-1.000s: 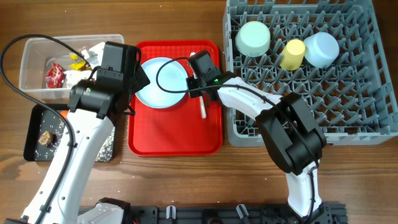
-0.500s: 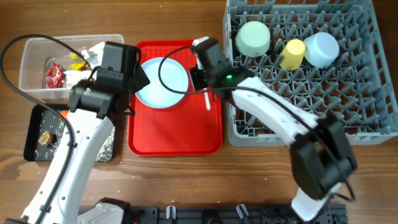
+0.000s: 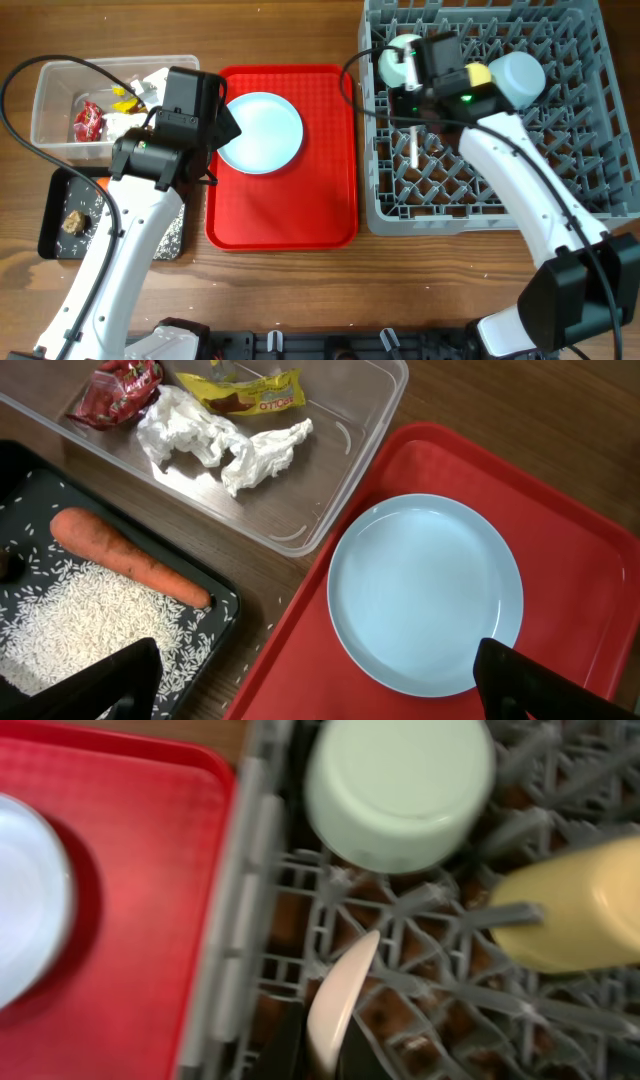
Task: Sort waste into correct bins and load items into the dishwasher rack
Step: 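Carry the white spoon with the right gripper into the rack, then release the spoon in the rack and lift the right gripper, then move the right gripper to the light-blue plate rim on the tray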
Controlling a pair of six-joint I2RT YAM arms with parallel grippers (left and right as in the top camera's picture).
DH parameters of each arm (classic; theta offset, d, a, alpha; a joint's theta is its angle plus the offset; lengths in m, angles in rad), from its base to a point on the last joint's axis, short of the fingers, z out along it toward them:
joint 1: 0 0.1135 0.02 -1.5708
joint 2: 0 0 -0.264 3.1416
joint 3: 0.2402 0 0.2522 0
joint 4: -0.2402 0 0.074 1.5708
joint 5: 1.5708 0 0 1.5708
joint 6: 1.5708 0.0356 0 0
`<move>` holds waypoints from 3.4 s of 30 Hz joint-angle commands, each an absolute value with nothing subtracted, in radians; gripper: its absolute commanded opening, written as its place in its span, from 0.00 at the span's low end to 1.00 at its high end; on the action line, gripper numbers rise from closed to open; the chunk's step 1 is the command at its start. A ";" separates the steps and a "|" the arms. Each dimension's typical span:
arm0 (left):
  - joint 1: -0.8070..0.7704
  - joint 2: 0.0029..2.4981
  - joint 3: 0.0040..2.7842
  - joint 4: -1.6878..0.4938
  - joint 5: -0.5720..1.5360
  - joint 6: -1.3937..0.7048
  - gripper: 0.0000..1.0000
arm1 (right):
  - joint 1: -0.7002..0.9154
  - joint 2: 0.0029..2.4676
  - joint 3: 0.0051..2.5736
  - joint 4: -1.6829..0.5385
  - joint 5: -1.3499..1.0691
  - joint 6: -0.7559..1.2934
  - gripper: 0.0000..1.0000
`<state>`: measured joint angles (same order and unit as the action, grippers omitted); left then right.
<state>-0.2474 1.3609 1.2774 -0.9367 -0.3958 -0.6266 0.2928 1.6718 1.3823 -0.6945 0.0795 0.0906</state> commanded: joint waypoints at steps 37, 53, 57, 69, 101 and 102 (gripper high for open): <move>-0.244 1.341 1.285 -0.937 -0.413 -0.636 1.00 | 0.255 1.641 1.470 -0.769 -0.022 0.150 0.42; -0.244 1.341 1.285 -0.937 -0.413 -0.636 1.00 | 0.528 1.880 1.468 -0.513 -0.162 0.403 0.44; -0.244 1.341 1.285 -0.937 -0.413 -0.636 1.00 | 0.574 2.009 1.468 -0.402 -0.184 0.422 1.00; -0.244 1.341 1.285 -0.936 -0.413 -0.636 1.00 | 0.576 2.172 1.468 -0.198 -0.148 0.418 0.69; -0.244 1.341 1.285 -0.937 -0.413 -0.636 1.00 | 0.673 2.226 1.468 -0.126 0.120 0.288 0.33; -0.244 1.341 1.285 -0.936 -0.413 -0.636 1.00 | 0.677 2.226 1.468 -0.124 0.134 0.288 0.32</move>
<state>-0.2474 1.3609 1.2778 -0.9367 -0.3958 -0.6270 0.6537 2.2051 1.4574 -0.1326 0.0521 0.3119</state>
